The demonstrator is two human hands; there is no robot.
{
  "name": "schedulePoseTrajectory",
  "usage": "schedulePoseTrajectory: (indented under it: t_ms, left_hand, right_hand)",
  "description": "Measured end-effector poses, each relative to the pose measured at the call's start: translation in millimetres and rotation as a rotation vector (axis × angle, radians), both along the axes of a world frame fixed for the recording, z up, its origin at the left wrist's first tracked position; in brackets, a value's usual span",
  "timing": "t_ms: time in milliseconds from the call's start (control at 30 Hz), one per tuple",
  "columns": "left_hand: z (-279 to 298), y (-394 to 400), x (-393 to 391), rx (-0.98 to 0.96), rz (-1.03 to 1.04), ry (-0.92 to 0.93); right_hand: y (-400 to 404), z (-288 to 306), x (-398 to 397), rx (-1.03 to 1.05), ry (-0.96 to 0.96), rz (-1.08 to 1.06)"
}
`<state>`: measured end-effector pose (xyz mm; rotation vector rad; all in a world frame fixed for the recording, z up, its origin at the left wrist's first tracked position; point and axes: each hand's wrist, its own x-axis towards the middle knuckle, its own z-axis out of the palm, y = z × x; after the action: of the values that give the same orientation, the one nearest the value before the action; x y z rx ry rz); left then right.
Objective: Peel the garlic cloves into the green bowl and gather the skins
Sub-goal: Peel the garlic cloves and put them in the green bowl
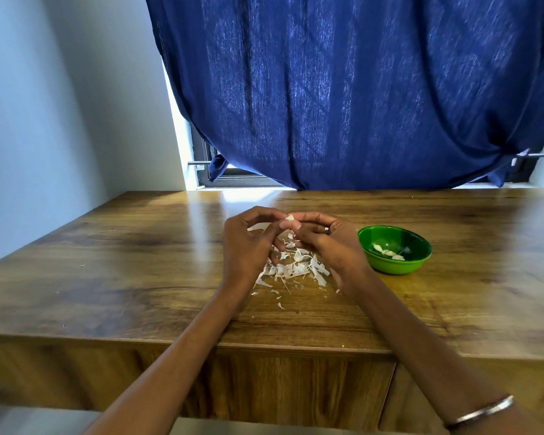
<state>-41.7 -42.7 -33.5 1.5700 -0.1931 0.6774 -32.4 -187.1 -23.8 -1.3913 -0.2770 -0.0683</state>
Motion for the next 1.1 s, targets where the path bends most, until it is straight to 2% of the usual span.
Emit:
schedulePoseTrajectory:
  t_ms: [267,500,867,1100]
  left_hand:
    - [-3.0,1.5,2.6,0.036,-0.024,-0.001]
    - [-3.2,2.5,5.5,-0.097,-0.11,0.083]
    - [-1.2,-3.5,-3.5,0.148,0.082,-0.047]
    - [-0.5,-2.4,-5.5,0.178,0.15,-0.075]
  right_hand:
    - [0.6,0.8,-3.0,-0.05,-0.086,-0.054]
    - [0.8,4.0,-3.0,0.036,0.021,-0.009]
    - [-0.1,7.3,-8.1,0.075,0.055,-0.016]
    - [-2.3,9.9,-11.3,0.119,0.11,0.054]
